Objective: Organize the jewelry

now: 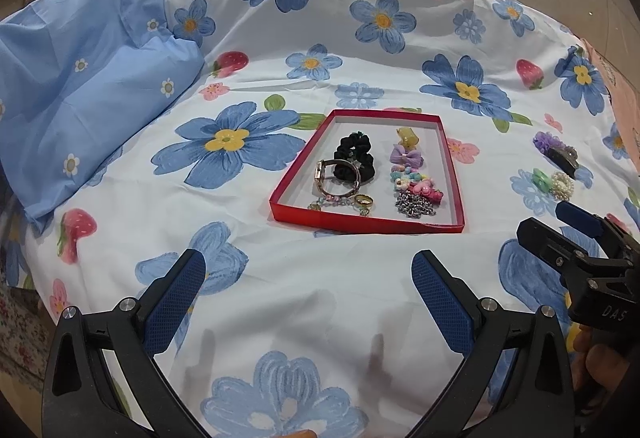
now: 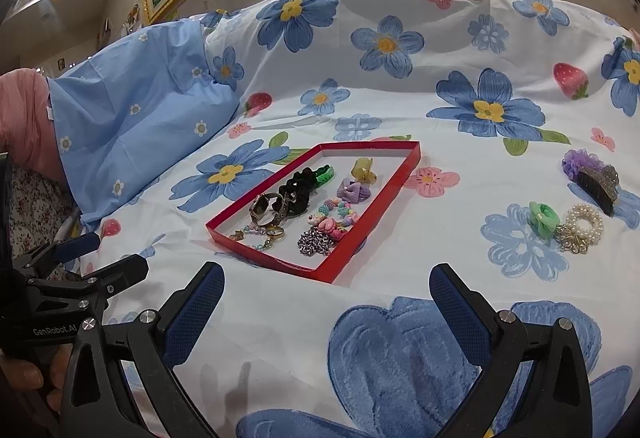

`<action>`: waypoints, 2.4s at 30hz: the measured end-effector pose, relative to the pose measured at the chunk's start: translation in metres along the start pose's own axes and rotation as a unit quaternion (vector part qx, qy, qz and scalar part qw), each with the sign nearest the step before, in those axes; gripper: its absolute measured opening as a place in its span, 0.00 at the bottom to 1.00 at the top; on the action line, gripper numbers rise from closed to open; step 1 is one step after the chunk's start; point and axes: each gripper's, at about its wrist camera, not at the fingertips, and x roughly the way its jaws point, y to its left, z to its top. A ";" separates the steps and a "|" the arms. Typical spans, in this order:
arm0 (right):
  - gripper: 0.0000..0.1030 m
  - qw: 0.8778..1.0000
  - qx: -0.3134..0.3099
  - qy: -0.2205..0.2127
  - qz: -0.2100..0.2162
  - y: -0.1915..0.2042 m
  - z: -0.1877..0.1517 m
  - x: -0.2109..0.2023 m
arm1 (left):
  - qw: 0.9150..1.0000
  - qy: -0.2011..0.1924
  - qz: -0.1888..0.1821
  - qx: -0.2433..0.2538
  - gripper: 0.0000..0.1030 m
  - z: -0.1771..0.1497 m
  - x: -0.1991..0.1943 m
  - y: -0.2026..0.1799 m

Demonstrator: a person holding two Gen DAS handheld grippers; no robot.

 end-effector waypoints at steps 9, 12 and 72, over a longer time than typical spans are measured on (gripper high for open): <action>1.00 1.000 -0.002 -0.003 0.001 0.000 0.001 -0.001 | 1.000 0.000 -0.001 -0.001 1.00 -0.001 0.000 0.000; 1.00 1.000 -0.002 -0.003 0.001 0.000 0.001 -0.001 | 1.000 -0.001 0.000 -0.001 1.00 -0.001 -0.001 -0.002; 1.00 1.000 -0.009 0.008 0.005 0.000 -0.001 0.003 | 1.000 0.008 -0.003 0.006 1.00 -0.002 0.005 -0.007</action>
